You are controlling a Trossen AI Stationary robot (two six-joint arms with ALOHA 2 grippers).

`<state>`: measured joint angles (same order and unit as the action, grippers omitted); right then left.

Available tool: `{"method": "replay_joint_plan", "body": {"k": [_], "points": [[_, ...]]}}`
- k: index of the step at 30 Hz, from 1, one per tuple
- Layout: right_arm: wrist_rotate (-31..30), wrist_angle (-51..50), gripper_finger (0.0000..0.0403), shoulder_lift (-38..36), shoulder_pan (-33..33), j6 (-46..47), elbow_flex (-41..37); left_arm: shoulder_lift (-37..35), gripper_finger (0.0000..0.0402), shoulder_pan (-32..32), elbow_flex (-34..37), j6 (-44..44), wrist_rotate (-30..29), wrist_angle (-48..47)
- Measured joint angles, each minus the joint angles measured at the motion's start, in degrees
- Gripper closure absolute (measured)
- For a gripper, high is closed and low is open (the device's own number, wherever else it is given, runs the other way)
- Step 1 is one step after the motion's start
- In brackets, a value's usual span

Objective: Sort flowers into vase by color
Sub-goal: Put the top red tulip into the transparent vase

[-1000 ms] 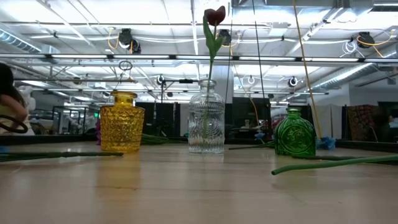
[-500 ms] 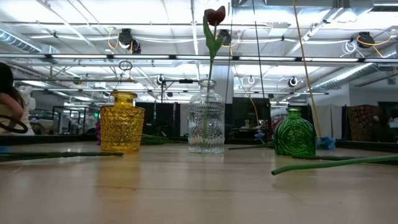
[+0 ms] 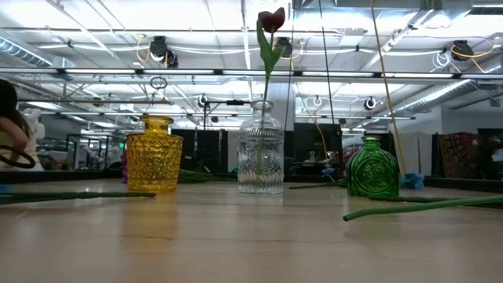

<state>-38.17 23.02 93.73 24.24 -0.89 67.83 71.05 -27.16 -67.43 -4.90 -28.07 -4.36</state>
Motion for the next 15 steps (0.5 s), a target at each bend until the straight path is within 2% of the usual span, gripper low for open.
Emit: {"method": "replay_joint_plan", "body": {"k": [9, 15], "points": [[0.11, 2.37, 0.0403, 0.00, 0.21, -1.28, 0.00, -0.02, 0.0255, -0.17, 0.01, 0.10, 0.03, 4.34], [0.14, 2.32, 0.0403, 0.00, 0.25, -1.52, 0.00, -0.02, 0.0288, -0.54, 0.04, 0.06, 0.08, 4.61]]}}
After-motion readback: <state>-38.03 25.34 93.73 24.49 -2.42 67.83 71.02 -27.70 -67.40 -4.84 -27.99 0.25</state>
